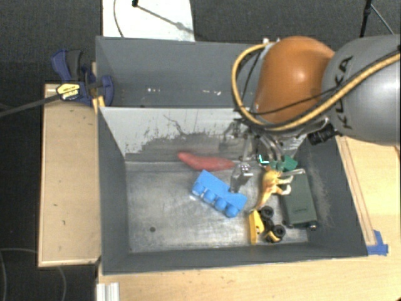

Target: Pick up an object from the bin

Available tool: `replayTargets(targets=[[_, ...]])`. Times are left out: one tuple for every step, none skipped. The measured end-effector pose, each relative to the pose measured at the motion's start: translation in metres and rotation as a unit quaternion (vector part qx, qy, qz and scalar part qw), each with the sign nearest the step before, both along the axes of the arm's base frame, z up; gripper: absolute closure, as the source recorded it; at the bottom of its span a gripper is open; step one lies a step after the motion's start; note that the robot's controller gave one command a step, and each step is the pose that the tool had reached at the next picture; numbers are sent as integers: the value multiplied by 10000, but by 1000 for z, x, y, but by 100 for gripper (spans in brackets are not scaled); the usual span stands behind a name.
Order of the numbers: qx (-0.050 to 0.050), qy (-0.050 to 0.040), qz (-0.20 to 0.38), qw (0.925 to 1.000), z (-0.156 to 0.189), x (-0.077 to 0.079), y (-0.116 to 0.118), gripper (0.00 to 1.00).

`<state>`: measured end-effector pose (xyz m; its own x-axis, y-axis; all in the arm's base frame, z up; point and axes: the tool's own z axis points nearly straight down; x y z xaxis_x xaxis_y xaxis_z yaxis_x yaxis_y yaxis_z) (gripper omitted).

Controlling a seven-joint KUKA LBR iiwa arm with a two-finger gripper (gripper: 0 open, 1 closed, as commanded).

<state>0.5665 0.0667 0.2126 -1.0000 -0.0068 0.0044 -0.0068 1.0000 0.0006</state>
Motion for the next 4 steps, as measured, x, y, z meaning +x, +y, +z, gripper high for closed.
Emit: replayTargets(targets=[[3,-38,-9,10000,4,2,0,0],[2,-59,378,9993,-44,-3,22,0],[2,-23,382,9993,-69,-35,36,0],[12,-45,370,9993,-105,-29,-8,0]])
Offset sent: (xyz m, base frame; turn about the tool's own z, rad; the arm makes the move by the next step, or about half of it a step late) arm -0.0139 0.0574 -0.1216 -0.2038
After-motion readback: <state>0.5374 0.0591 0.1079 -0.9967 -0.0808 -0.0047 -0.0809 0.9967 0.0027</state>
